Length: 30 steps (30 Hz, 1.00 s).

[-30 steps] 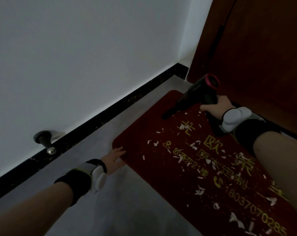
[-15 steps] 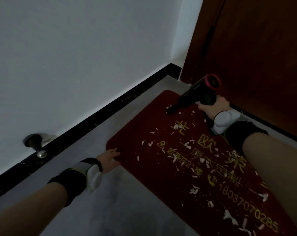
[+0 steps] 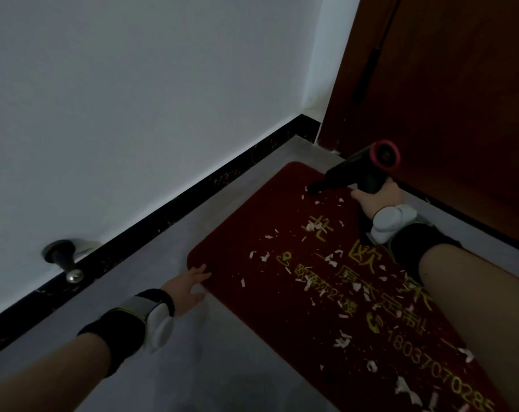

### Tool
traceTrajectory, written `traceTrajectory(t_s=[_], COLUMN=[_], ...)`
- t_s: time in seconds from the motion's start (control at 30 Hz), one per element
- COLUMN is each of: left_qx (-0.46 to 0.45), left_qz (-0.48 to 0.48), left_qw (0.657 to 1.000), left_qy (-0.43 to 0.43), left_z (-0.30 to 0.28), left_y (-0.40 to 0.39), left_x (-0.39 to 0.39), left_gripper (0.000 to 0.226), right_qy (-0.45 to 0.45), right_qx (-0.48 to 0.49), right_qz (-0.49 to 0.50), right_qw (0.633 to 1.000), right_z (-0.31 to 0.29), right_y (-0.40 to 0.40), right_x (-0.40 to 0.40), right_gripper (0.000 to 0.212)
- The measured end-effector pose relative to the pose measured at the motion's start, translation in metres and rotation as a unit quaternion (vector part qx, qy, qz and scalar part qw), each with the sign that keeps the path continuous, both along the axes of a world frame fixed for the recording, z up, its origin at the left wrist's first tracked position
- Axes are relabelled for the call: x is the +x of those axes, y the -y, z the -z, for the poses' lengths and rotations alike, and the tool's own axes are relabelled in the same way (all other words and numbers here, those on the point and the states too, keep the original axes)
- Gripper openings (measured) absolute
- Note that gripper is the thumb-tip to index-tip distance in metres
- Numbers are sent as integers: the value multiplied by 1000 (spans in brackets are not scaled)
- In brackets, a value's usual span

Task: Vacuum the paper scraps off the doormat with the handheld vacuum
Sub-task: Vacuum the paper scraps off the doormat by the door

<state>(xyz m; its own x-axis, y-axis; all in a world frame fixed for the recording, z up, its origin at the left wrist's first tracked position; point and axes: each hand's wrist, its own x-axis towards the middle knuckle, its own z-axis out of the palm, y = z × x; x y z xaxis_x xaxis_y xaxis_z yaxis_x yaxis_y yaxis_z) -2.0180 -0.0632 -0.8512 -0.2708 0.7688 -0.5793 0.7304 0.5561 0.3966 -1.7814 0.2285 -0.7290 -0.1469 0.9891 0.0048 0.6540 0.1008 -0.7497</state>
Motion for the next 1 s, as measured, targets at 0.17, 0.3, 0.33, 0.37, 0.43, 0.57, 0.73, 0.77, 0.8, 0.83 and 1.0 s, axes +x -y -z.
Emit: traceTrajectory(t_s=[0.17,0.3,0.33,0.37,0.43,0.57,0.73,0.77,0.8,0.83,1.0], left_qx=[5,8,4,0,-6,-2,31,40,50,61,107], left_qz=[-2,-4,-3,-1,3,3,-5,-10,-15,-21,-41], left_qw=[1000,1000,1000,1000,1000,1000,999,999,999,998,993], left_qy=[-14,-23,-22,-17,-7,3,-3,-8,-11,-15,-25], left_z=[6,4,2,1,1,2,10,11,12,11,16], left_y=[0,-1,-1,-1,-2,-1,3,3,3,3,2], left_x=[0,3,3,3,1,-1,-4,-5,-6,-7,-8], left_gripper=[58,57,57,56,56,56,52,50,48,46,49], right_qy=[44,64,72,78,81,72,42,33,29,28,-2], right_qx=[-18,-101,-110,-107,-96,-25,46,44,42,35,30], right_qz=[-66,-90,-89,-87,-81,-59,-1,5,15,28,68], right_qw=[997,989,987,987,989,995,998,998,999,999,997], right_z=[-14,-26,-26,-25,-24,-22,-7,-4,-1,-1,5], right_y=[0,-5,-5,-5,-3,2,7,7,6,6,-3], right_x=[13,28,31,32,33,23,13,12,12,12,10], right_gripper=[32,27,28,28,27,36,37,34,35,37,40])
